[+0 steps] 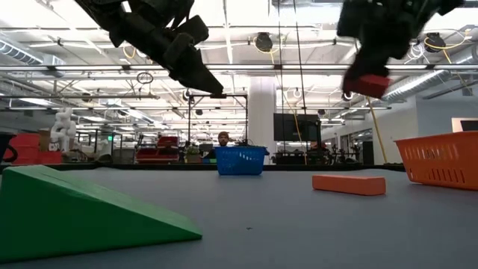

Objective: Sort & place blocks by color
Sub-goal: Put the red block into the orange bin, then put the orange block into the black bin

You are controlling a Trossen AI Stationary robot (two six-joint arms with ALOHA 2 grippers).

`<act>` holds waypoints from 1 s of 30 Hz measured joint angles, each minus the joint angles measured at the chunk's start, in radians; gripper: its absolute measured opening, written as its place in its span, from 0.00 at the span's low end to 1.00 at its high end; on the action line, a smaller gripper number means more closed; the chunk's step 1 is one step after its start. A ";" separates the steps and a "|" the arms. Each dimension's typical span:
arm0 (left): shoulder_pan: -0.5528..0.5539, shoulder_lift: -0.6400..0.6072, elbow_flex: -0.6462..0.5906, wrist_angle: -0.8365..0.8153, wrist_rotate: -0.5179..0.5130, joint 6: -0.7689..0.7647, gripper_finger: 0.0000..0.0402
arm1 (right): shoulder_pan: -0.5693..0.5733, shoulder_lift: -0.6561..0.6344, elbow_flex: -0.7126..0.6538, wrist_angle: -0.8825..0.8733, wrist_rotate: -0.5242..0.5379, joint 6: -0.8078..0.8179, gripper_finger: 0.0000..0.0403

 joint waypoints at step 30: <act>-0.109 0.000 0.000 -0.037 0.018 -0.077 0.40 | 0.200 0.006 0.000 -0.466 -0.104 0.611 0.69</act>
